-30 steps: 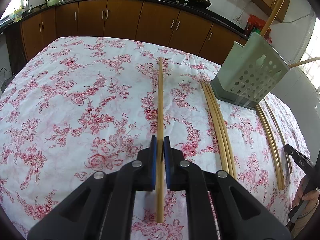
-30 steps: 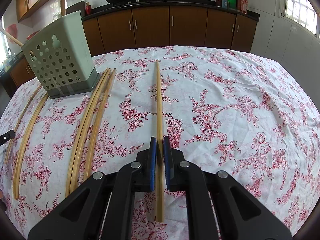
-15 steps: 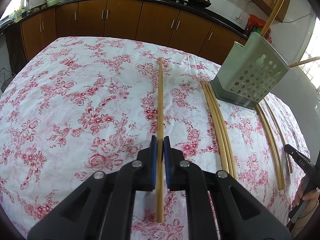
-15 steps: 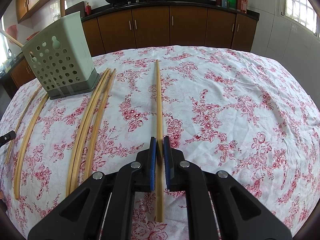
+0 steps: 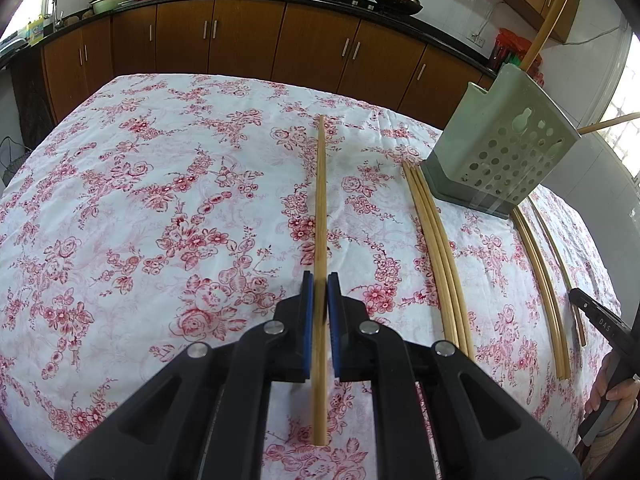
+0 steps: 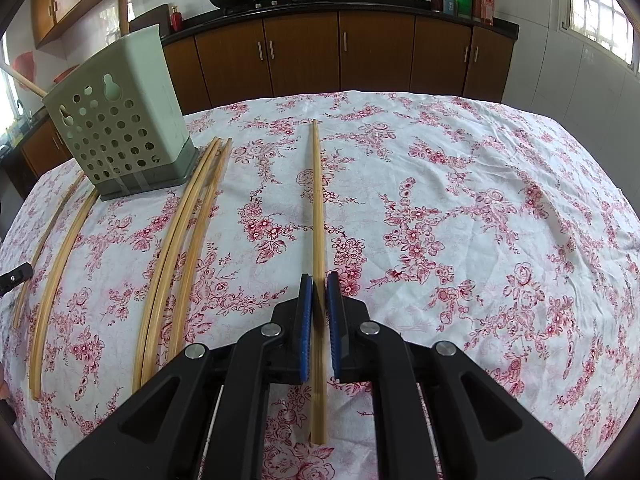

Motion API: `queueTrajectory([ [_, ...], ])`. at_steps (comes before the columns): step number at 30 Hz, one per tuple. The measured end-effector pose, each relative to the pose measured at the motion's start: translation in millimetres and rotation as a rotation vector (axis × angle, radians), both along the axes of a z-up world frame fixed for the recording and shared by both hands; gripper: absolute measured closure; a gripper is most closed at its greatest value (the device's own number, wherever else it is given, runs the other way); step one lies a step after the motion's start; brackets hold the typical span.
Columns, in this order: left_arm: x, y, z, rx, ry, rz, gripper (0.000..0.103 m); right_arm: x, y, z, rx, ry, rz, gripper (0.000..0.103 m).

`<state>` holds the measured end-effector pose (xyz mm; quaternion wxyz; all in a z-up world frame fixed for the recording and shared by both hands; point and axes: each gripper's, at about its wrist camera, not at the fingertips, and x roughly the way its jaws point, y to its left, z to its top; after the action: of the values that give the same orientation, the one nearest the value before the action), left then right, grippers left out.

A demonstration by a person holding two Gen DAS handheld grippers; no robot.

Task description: Organize utensils

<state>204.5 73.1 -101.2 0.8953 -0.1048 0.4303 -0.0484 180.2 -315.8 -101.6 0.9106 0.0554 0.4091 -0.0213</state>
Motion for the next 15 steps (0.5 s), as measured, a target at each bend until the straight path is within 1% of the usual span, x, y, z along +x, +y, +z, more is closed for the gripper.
queueTrajectory([
  [15, -0.1, -0.1, 0.0, 0.0, 0.0, 0.001, 0.093, 0.1, 0.6, 0.1, 0.005, 0.0, 0.0, 0.094],
])
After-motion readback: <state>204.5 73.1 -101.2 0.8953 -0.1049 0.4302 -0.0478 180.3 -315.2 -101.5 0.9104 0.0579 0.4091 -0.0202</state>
